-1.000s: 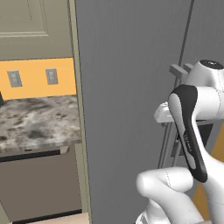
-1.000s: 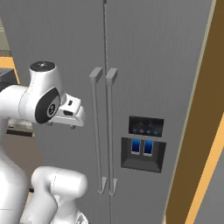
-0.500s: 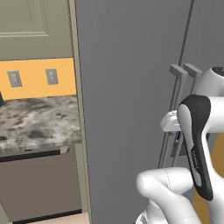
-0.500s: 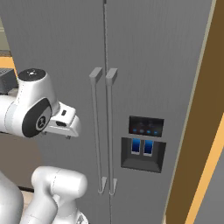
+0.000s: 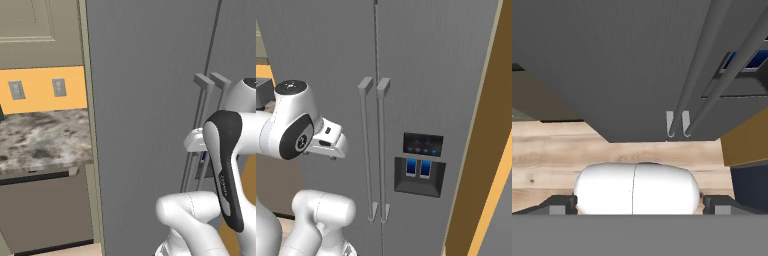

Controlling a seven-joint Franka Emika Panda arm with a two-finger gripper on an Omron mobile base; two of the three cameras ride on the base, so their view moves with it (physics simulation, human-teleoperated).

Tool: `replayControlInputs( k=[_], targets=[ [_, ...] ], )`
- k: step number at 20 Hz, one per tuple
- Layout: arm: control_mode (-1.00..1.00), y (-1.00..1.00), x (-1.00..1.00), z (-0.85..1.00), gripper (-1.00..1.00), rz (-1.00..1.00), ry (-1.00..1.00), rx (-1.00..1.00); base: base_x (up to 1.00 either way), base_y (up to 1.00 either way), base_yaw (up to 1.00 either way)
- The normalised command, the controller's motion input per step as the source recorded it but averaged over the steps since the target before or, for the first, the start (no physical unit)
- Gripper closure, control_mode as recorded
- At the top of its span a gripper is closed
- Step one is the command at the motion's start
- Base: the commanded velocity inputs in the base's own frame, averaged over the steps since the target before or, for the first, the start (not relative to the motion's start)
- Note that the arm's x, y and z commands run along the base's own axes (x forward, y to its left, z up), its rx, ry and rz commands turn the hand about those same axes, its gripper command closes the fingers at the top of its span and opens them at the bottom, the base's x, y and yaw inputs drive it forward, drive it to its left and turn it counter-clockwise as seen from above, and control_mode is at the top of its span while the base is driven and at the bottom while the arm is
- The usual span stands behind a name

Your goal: Open the freezer door, pick up the ice cube tray from the freezer, and place it on the dining counter.

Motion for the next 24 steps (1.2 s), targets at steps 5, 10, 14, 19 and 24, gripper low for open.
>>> replayControlInputs(
  k=[5, 10, 14, 19, 24],
  targets=[
    [-1.0, 0.0, 0.0, 0.0, -1.0, 0.0, 0.0, 0.0, 0.0, 0.0, 0.0],
    [-1.0, 0.0, 0.0, 0.0, -1.0, 0.0, 0.0, 0.0, 0.0, 0.0, 0.0],
    [-1.0, 0.0, 0.0, 0.0, -1.0, 0.0, 0.0, 0.0, 0.0, 0.0, 0.0],
    [-1.0, 0.0, 0.0, 0.0, -1.0, 0.0, 0.0, 0.0, 0.0, 0.0, 0.0],
    [1.0, 0.0, 0.0, 0.0, -1.0, 0.0, 0.0, 0.0, 0.0, 0.03, 0.0]
  ],
)
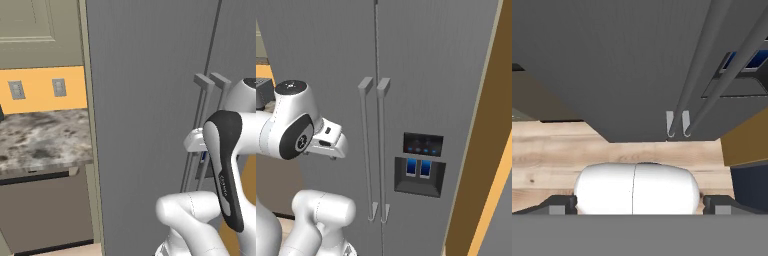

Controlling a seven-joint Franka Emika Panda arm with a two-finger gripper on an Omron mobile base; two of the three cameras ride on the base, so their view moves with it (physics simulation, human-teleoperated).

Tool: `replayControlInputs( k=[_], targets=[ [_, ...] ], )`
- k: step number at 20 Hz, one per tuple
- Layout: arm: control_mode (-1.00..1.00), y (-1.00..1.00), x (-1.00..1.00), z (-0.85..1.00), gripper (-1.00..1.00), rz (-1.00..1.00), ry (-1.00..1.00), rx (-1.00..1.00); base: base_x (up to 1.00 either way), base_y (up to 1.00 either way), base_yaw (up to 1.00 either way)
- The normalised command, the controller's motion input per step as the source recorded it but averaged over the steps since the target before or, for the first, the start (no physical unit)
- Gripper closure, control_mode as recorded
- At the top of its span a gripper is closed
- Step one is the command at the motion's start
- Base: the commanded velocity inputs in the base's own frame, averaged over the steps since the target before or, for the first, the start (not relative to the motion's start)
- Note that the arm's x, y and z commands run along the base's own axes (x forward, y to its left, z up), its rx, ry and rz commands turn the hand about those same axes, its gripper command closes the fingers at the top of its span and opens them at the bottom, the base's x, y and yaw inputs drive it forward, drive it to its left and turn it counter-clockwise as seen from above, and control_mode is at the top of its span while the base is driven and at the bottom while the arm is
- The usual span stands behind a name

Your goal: Open the freezer door, pick up the ice cube tray from the freezer, and place it on the dining counter.

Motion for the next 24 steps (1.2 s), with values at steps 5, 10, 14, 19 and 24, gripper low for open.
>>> replayControlInputs(
  k=[5, 10, 14, 19, 24],
  targets=[
    [1.0, 0.0, 0.0, 0.0, -1.0, 0.0, 0.0, 0.0, 0.04, 0.21, 0.0],
    [1.0, 0.0, 0.0, 0.0, -1.0, 0.0, 0.0, 0.0, 0.02, 0.19, 0.0],
    [1.0, 0.0, 0.0, 0.0, -1.0, 0.0, 0.0, 0.0, 0.02, 0.25, 0.0],
    [1.0, 0.0, 0.0, 0.0, -1.0, 0.0, 0.0, 0.0, 0.1, 0.37, 0.0],
    [1.0, 0.0, 0.0, 0.0, -1.0, 0.0, 0.0, 0.0, 0.06, 0.36, 0.0]
  ],
)
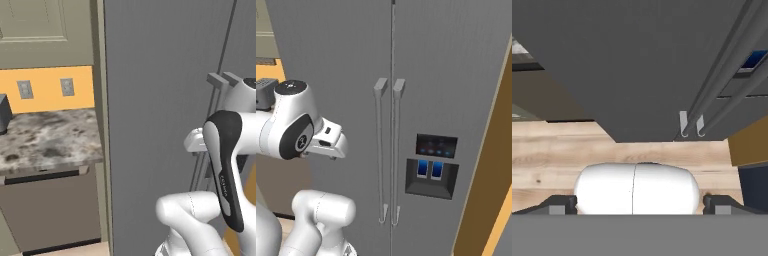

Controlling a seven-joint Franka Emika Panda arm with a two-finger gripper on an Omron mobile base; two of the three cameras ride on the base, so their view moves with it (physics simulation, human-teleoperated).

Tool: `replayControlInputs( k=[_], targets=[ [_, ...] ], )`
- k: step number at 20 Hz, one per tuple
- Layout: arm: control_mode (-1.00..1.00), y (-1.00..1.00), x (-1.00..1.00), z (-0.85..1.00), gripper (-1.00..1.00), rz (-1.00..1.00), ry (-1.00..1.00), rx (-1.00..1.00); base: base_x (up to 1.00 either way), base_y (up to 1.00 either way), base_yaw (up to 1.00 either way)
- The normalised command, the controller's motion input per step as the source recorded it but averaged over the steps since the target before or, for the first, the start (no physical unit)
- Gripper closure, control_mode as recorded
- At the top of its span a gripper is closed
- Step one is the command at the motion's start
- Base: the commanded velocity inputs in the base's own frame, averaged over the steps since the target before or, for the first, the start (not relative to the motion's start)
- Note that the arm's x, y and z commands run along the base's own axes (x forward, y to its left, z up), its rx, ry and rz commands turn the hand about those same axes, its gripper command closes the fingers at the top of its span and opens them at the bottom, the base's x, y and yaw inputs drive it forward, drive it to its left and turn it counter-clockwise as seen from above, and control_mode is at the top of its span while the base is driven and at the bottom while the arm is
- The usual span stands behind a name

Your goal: Open the freezer door, pick up the ice cube tray from the freezer, and place it on the dining counter.

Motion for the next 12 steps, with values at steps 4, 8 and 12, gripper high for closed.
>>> replayControlInputs(
  k=[4, 8, 12],
  targets=[
    [1.0, 0.0, 0.0, 0.0, -1.0, 0.0, 0.0, 0.0, 0.0, 0.19, 0.0],
    [1.0, 0.0, 0.0, 0.0, -1.0, 0.0, 0.0, 0.0, 0.0, 0.0, 0.0],
    [1.0, 0.0, 0.0, 0.0, -1.0, 0.0, 0.0, 0.0, 0.0, 0.0, 0.0]
  ],
)
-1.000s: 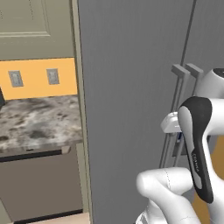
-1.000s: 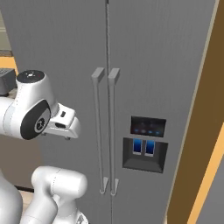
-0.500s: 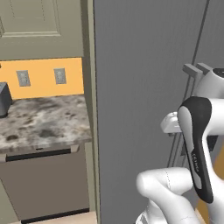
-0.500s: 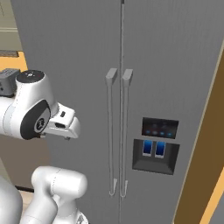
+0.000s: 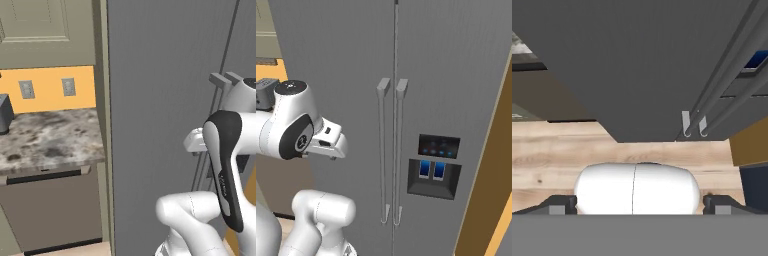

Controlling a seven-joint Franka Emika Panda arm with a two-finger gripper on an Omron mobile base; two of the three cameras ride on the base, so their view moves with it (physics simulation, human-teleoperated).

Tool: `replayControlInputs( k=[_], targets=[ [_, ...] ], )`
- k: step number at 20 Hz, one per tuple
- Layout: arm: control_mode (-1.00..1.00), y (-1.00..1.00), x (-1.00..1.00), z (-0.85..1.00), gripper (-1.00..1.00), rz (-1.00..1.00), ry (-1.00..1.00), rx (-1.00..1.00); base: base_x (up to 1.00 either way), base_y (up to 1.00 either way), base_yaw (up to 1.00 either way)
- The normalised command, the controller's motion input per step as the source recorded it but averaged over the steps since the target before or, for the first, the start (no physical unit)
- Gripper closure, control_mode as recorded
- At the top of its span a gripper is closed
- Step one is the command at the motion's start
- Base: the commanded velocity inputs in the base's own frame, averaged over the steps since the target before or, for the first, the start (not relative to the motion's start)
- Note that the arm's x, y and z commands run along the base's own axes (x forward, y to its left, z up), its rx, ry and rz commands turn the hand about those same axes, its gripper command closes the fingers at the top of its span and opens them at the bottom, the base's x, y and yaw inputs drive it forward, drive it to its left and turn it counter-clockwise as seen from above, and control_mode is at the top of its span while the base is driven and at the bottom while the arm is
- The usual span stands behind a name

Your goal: Open the freezer door, pick up the ice cube tray from the freezer, and place it on the dining counter.

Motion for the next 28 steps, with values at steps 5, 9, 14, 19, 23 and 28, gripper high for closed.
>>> replayControlInputs(
  k=[5, 9, 14, 19, 23, 28],
  targets=[
    [-1.0, 0.0, 0.0, 0.0, -1.0, 0.0, 0.0, 0.0, 0.0, 0.0, 0.0],
    [-1.0, -0.01, 0.0, 0.0, -1.0, 0.0, 0.0, 0.0, 0.0, 0.0, 0.0],
    [-1.0, -0.37, 0.0, 0.0, -1.0, 0.01, -0.07, 0.0, 0.0, 0.0, 0.0],
    [-1.0, -0.53, -0.08, 0.02, -1.0, 0.01, -0.21, 0.0, 0.0, 0.0, 0.0],
    [-1.0, -0.63, -0.08, 0.08, -1.0, 0.0, -0.26, 0.0, 0.0, 0.0, 0.0],
    [-1.0, -0.53, -0.06, 0.08, -1.0, 0.0, -0.3, 0.0, 0.0, 0.0, 0.0]
  ],
)
